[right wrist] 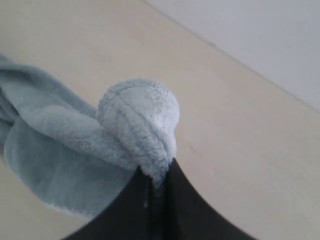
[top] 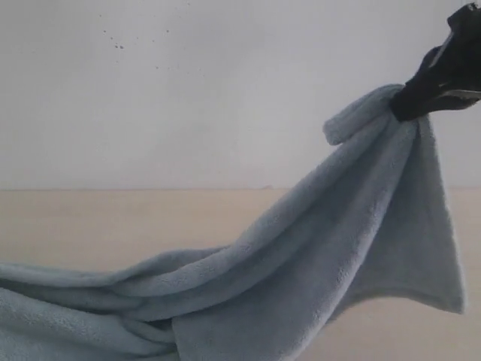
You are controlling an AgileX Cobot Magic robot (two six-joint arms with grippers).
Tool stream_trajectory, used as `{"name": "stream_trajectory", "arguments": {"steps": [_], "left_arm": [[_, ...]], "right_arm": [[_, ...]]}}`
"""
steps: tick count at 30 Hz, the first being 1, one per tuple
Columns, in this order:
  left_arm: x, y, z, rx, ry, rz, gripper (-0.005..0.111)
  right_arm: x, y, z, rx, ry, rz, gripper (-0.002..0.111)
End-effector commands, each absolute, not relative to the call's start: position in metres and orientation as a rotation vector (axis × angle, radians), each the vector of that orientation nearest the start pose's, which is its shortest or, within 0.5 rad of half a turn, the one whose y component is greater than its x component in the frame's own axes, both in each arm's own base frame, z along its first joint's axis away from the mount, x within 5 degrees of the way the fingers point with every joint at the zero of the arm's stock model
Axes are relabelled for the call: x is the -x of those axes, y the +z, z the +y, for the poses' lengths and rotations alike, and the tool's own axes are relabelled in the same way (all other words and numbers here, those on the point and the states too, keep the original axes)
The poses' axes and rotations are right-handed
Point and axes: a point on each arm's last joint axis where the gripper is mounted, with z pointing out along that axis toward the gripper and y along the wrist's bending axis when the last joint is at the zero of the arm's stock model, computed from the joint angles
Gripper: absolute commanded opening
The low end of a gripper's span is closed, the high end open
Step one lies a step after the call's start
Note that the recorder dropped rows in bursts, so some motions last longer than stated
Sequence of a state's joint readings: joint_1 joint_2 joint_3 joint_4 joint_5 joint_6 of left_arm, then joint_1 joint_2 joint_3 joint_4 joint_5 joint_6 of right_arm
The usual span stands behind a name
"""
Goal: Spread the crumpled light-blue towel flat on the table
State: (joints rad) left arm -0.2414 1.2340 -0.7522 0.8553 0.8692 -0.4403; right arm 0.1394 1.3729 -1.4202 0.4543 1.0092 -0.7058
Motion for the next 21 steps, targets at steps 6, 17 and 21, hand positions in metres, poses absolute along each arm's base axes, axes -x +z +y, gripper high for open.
{"name": "stream_trajectory", "arguments": {"steps": [6, 17, 21], "left_arm": [[-0.165, 0.325, 0.022, -0.242, 0.885, 2.283, 0.005], [-0.107, 0.346, 0.031, -0.141, 0.731, 2.211, 0.005], [-0.108, 0.346, 0.028, -0.193, 0.713, 2.210, 0.005]], "right_arm": [[-0.230, 0.397, 0.053, 0.756, 0.175, 2.347, 0.000], [-0.140, 0.368, 0.043, 0.645, 0.142, 2.317, 0.000], [-0.135, 0.273, 0.040, 0.697, 0.104, 2.537, 0.000]]}}
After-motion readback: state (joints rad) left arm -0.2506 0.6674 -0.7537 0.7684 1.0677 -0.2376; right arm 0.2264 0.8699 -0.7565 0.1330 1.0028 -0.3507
